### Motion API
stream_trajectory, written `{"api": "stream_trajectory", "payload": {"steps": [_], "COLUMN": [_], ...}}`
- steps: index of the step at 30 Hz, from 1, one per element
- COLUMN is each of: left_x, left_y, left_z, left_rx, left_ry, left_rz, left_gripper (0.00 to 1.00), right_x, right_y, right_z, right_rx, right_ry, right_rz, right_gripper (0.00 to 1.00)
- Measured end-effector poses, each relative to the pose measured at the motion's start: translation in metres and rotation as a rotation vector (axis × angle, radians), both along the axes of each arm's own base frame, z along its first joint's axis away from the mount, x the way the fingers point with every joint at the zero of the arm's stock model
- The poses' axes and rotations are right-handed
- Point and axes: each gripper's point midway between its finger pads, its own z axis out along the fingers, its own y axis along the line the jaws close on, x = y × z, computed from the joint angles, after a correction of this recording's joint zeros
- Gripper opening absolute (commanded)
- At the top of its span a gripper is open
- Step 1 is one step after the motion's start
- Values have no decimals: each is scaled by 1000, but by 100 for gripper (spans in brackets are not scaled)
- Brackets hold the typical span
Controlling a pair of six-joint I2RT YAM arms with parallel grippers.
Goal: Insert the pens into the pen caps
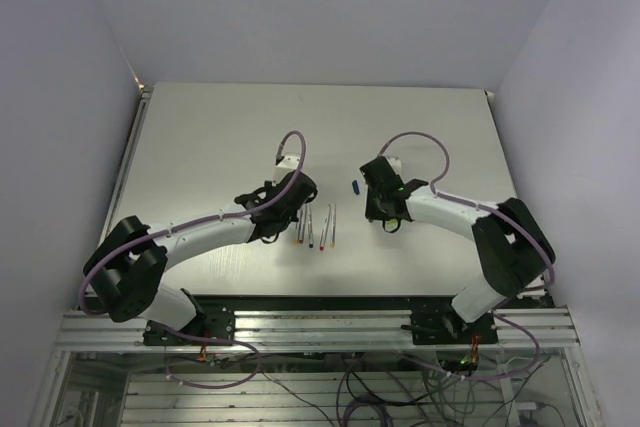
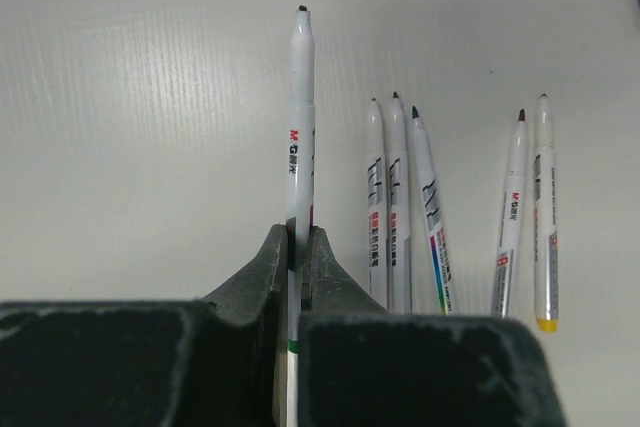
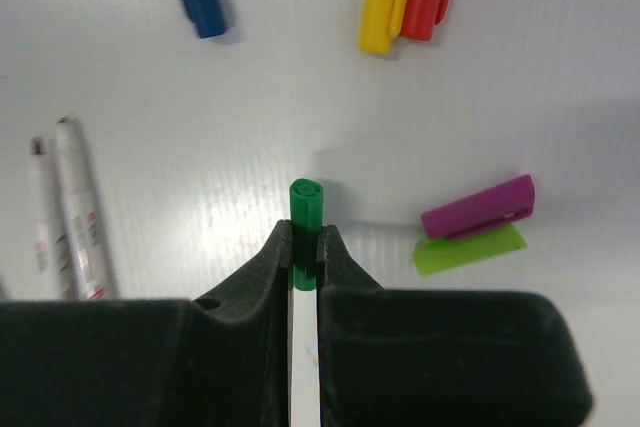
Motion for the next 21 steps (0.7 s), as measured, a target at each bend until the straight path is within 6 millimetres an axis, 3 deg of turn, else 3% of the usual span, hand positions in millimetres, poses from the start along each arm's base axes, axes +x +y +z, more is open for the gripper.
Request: {"api": "stream_trajectory", "payload": {"steps": [5,12,21], "left_x": [2,8,-4], "left_y": [-13,-55,-129], "left_z": [9,52,106], "left_rx": [-47,-219,-508], "left_ry": [-17,-98,-180], "left_rz": [-57,-193,-451], "left_gripper": [7,7,7], "right_x": [8,31,43], "right_y": [7,12,-18], "right_z": [50,144,236], "right_rx": [79,185,281], "right_ry": [-124,-401,-716], "right_rz": [32,59,40], "right_gripper": [0,0,0]}}
